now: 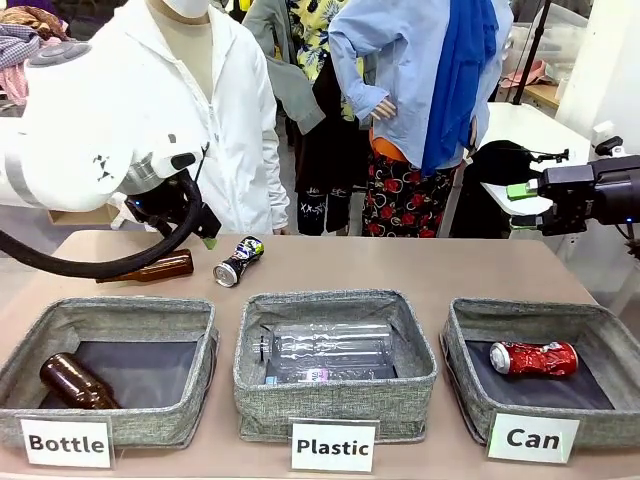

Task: Sort the can waste into the basket.
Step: Pick up the can waste from the table and place it in the right Fabric basket.

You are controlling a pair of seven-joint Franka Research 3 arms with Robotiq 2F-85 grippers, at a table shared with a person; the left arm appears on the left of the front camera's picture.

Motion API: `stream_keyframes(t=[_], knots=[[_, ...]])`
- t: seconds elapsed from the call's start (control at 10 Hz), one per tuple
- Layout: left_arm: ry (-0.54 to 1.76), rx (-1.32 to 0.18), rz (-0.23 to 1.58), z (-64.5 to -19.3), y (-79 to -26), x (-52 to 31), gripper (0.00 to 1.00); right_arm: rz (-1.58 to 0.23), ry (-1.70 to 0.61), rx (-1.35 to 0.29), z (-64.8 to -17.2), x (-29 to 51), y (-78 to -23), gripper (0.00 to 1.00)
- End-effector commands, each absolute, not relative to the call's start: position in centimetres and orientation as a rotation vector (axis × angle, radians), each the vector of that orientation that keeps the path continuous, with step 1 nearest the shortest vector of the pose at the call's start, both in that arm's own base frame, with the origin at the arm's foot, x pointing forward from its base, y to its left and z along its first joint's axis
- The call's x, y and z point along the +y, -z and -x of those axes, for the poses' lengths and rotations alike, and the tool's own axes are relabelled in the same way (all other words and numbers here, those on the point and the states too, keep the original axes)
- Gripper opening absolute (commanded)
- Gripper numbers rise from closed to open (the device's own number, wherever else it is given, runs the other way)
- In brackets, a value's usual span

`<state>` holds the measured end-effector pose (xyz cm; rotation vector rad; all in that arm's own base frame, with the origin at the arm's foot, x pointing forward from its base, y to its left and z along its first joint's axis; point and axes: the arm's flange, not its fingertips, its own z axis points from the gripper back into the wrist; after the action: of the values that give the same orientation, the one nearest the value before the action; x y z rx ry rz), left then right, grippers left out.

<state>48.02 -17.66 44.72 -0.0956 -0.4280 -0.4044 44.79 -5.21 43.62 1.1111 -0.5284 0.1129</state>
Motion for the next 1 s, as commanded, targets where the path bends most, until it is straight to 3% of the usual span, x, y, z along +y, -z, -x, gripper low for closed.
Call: stream_keyframes(t=[0.0,0.2,0.5,0.7,0.9], knots=[[0.381,-0.395,0.045,-48.3,-44.6,-15.6,1.00,-1.102,-0.124,-0.541,-44.8,-5.3,-43.8,1.00],[0.416,-0.470,0.254,-46.2,-46.5,-15.1,1.00,-1.102,-0.124,-0.541,-44.8,-5.3,-43.8,1.00],[0.358,-0.717,0.442,-34.2,-52.5,-3.6,1.00,-1.102,-0.124,-0.541,-44.8,-5.3,-43.8,1.00],[0.357,-0.698,0.556,-29.1,-53.1,4.3,1.00,-1.102,-0.124,-0.541,-44.8,-5.3,-43.8,1.00],[0.259,-0.770,0.650,-25.3,-52.4,10.5,1.00,-1.102,-0.124,-0.541,-44.8,-5.3,-43.8,1.00]])
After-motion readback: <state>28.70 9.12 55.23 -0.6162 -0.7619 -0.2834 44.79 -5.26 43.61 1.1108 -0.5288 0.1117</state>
